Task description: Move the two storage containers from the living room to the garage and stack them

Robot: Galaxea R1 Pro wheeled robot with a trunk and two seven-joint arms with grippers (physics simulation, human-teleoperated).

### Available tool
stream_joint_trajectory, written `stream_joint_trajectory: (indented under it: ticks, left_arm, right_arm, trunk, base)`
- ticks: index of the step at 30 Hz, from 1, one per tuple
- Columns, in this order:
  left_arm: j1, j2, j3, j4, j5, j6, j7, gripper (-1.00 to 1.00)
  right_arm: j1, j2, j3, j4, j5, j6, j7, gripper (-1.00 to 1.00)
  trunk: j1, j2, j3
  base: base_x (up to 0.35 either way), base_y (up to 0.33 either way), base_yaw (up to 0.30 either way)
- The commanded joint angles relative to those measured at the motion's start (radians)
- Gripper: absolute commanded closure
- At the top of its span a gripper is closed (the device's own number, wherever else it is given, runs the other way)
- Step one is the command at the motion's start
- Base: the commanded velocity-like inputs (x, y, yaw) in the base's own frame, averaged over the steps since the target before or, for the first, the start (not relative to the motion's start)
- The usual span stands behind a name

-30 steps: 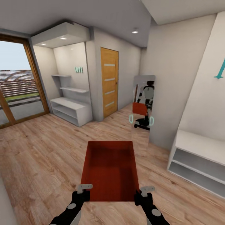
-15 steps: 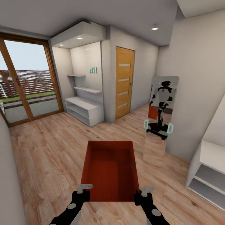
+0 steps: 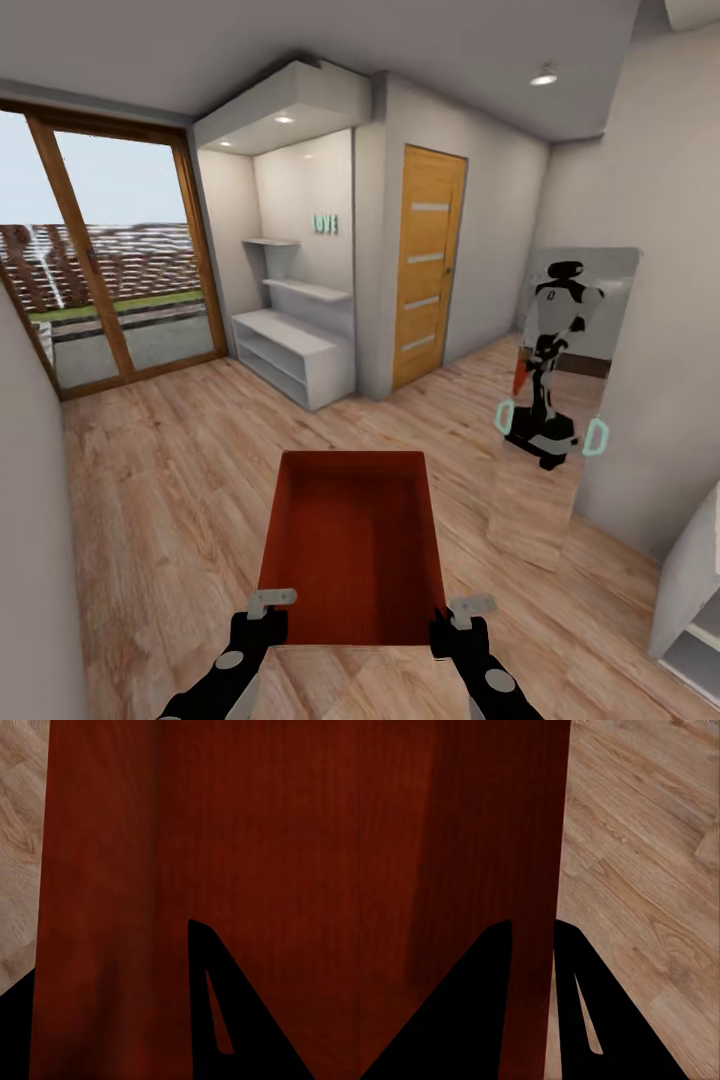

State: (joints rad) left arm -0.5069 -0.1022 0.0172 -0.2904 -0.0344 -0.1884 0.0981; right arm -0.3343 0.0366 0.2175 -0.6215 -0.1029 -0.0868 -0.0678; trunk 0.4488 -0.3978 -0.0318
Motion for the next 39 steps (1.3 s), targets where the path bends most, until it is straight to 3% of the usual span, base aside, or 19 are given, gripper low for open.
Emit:
stream_joint_trajectory:
  ticks: [1, 39]
  left_arm:
    - [-0.001, 0.029, 0.010, 0.003, 0.001, -0.004, 0.045, 1.00]
    - [-0.001, 0.029, 0.010, 0.003, 0.001, -0.003, 0.045, 1.00]
  right_arm:
    - [-0.002, -0.001, 0.011, -0.003, -0.006, -0.050, 0.014, 1.00]
    - [-0.002, -0.001, 0.011, -0.003, -0.006, -0.050, 0.014, 1.00]
  trunk:
    - [0.001, -0.002, -0.002]
    - [0.001, -0.002, -0.002]
  base:
    - [0.331, 0.000, 0.003]
    - [0.320, 0.087, 0.000]
